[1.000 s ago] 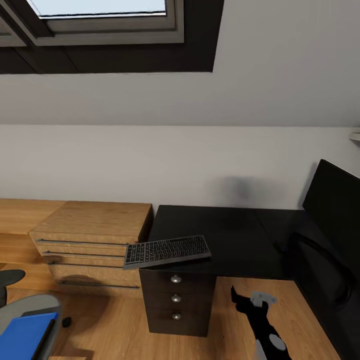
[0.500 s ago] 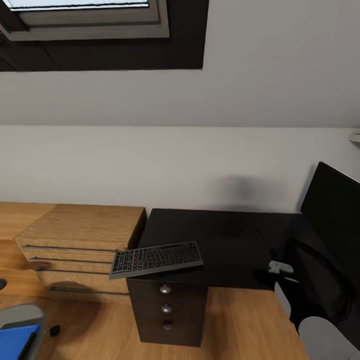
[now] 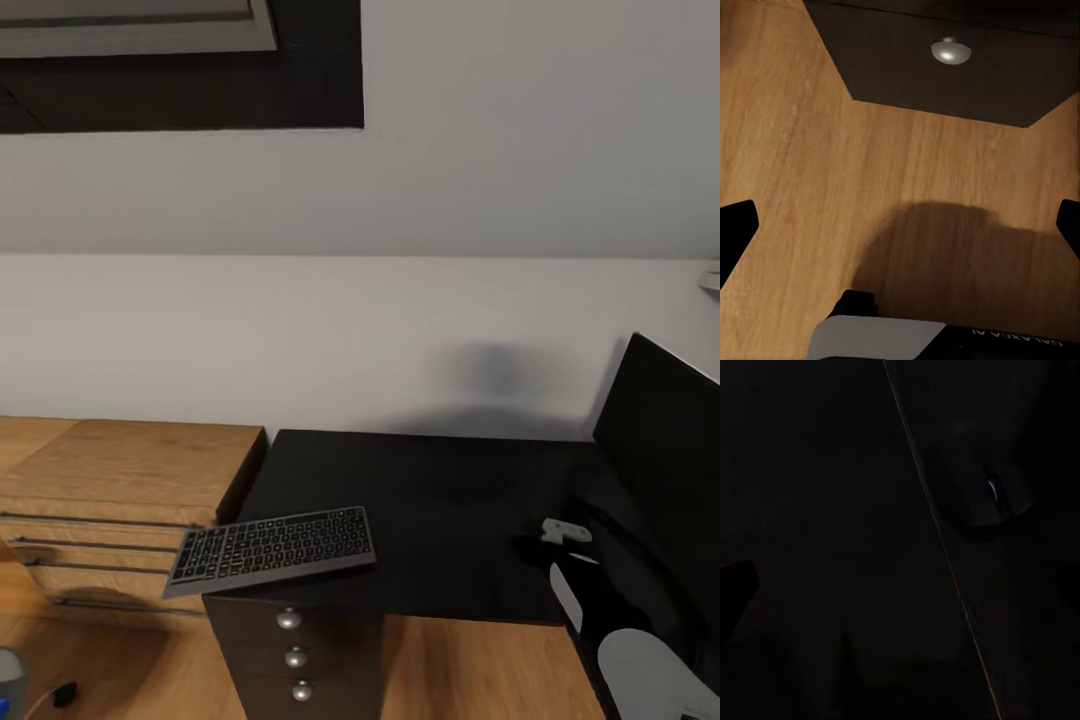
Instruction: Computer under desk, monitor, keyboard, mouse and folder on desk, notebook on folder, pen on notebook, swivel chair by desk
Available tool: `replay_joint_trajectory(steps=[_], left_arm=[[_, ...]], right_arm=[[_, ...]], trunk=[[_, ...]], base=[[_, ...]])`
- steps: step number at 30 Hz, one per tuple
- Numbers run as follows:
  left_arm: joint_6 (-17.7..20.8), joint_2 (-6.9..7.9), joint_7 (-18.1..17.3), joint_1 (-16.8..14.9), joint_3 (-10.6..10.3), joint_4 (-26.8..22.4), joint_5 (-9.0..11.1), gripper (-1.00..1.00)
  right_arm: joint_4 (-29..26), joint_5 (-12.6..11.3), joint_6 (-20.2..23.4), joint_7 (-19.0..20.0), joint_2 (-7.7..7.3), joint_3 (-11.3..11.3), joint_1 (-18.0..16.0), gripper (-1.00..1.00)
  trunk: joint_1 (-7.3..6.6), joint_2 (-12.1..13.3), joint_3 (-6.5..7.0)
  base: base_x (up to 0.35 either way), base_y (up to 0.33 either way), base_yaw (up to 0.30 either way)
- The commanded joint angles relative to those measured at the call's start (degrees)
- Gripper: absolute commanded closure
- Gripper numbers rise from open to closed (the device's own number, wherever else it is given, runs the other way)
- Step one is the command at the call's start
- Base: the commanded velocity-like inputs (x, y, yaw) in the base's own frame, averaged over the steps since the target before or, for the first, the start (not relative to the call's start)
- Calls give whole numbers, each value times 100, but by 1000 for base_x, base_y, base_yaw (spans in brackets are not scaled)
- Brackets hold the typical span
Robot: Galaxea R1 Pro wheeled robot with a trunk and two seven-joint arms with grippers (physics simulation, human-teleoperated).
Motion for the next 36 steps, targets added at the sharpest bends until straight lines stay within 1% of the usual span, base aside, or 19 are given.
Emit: replay_joint_trajectory(steps=[1, 5, 7, 8, 11, 12, 13, 14, 17, 18, 20, 21, 23, 29, 35, 36], left_arm=[[-23, 1, 31, -4, -47, 4, 57, -100], [-24, 11, 37, -4, -36, 4, 67, -100], [-31, 24, 21, -4, -38, 9, 71, -100], [-32, 37, 14, -2, -38, 11, 72, -100], [-63, 133, -13, 0, -40, 17, 69, -100], [-135, 185, -25, -2, -41, 16, 67, -100], [-198, 204, -29, 0, -42, 15, 67, -100], [-371, 232, -36, 3, -43, 14, 64, -100], [-710, 261, -45, 27, -44, 13, 60, -100], [-942, 272, -50, 74, -46, 13, 55, -100], [-1154, 274, -52, 135, -50, 11, 47, -100], [-1331, 272, -54, 199, -56, 9, 34, -100], [-1508, 268, -57, 276, -63, 6, 0, -100], [-1673, 268, -64, 361, -71, 1, -169, -100], [-1670, 258, -72, 372, -73, -16, -202, -100], [-1652, 227, -76, 373, -80, -61, -205, -100]], right_arm=[[-7, 9, 24, 4, 0, -12, -2, -100], [10, 30, 3, 7, -26, -4, -2, -100], [77, 32, -32, 14, -97, 9, -2, -100], [87, 32, -37, 16, -104, 10, -2, -100], [108, 33, -49, 18, -118, 13, -1, -100], [114, 33, -49, 22, -122, 13, -1, -100], [116, 31, -49, 25, -123, 14, -1, -100], [118, 30, -49, 30, -125, 14, 0, -100], [121, 28, -46, 35, -127, 14, 0, -100], [122, 29, -44, 39, -127, 14, 0, -100], [122, 27, -42, 42, -128, 14, 0, -100], [123, 26, -41, 45, -128, 15, 0, -100], [123, 25, -41, 49, -128, 15, 0, -100], [119, 24, -24, 50, -128, 15, 0, -100], [110, 24, -14, 40, -127, 15, 0, -100], [112, 24, -14, 37, -123, 15, -3, -100]], trunk=[[3, -5, -7], [3, -5, -7], [3, -5, -7], [3, -5, -7], [3, -5, -7], [3, -5, -7], [3, -5, -7], [3, -5, -7], [3, -5, -7], [3, -5, -7], [3, -5, -7], [3, -5, -7], [3, -5, -7], [3, -5, -7], [3, -5, -7], [3, -5, -7]], base=[[224, -216, 0], [212, -202, 0], [104, -96, 0], [48, -45, 0], [25, -23, 0], [13, -12, 0], [10, -9, 0], [6, -6, 0], [4, -4, 0], [2, -2, 0], [2, -1, 0], [0, 0, 0], [0, 0, 0], [0, 0, 0], [0, 0, 0], [0, 0, 0]])
